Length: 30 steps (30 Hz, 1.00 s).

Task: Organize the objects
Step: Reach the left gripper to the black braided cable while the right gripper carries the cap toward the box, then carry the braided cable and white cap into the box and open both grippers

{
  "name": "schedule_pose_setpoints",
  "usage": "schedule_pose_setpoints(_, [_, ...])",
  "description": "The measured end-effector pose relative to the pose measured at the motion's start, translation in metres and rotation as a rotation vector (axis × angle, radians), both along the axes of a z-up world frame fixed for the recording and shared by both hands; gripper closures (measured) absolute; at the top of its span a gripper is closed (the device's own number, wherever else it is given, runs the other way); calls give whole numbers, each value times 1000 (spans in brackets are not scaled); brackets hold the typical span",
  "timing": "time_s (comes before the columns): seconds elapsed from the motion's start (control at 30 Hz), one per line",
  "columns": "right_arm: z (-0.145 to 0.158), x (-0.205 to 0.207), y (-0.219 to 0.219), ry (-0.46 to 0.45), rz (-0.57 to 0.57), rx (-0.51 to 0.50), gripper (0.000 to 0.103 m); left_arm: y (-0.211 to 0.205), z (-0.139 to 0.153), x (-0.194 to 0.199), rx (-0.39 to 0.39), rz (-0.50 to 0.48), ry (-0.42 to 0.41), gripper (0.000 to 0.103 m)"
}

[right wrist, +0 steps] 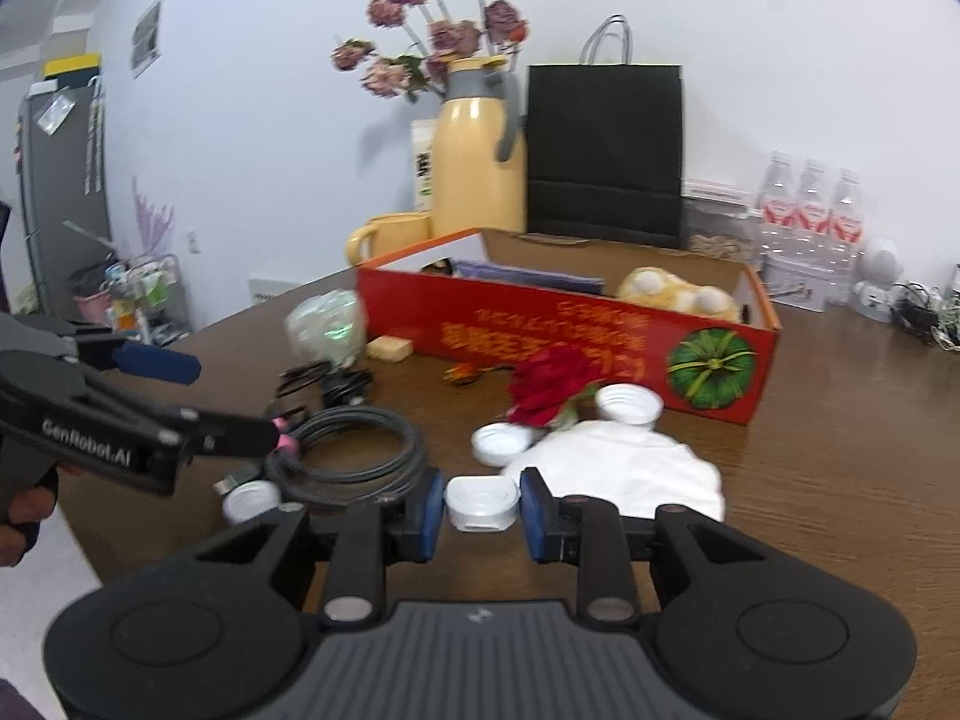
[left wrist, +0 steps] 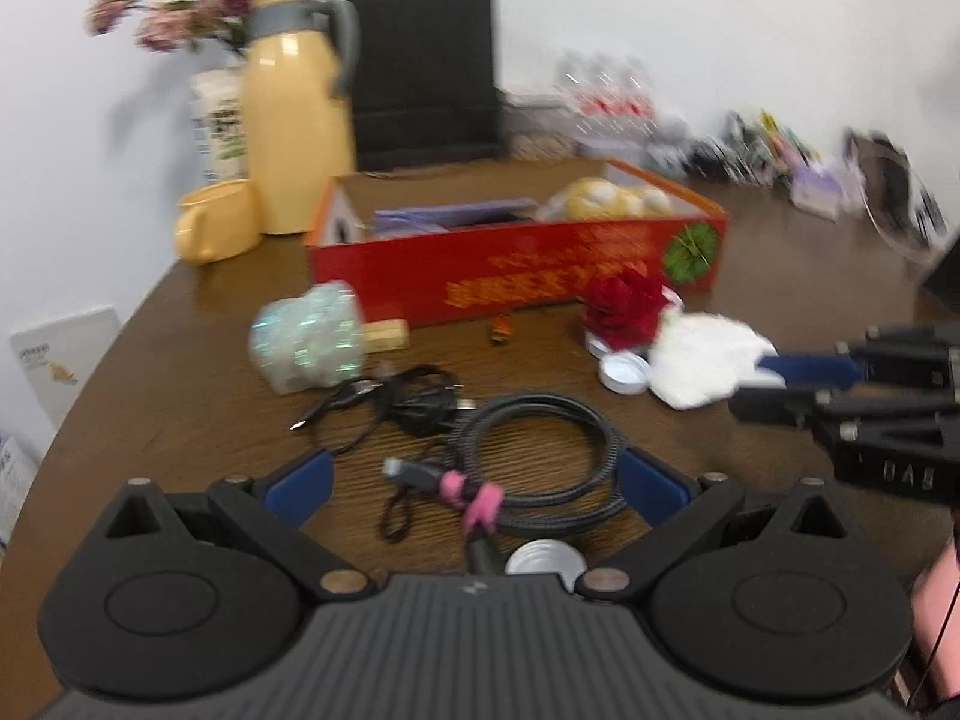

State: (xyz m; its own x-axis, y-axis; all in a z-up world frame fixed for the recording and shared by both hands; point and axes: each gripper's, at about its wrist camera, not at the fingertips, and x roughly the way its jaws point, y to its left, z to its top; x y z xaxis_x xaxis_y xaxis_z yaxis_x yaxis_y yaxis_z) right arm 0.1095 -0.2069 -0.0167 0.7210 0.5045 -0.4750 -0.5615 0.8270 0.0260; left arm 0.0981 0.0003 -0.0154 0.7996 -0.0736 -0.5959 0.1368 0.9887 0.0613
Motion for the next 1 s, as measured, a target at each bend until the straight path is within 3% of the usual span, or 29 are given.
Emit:
schedule_pose_setpoints(0.27, [0,21,-13,-5,-35,11,77,-24,-9,38,78,-146,117,0])
schedule_pose_setpoints(0.4, [2,30,-17,-15,-46,19,77,-26,-20,55,94,-152,194,0])
schedule_pose_setpoints(0.6, [4,43,-19,-24,-44,38,77,-17,-25,74,21,-119,266,0])
schedule_pose_setpoints(0.8, [1,51,-19,-17,-31,50,77,-17,-26,72,-4,-90,253,0])
schedule_pose_setpoints(1.0, [-1,53,-19,-11,-29,59,77,-22,-21,62,6,-90,216,11])
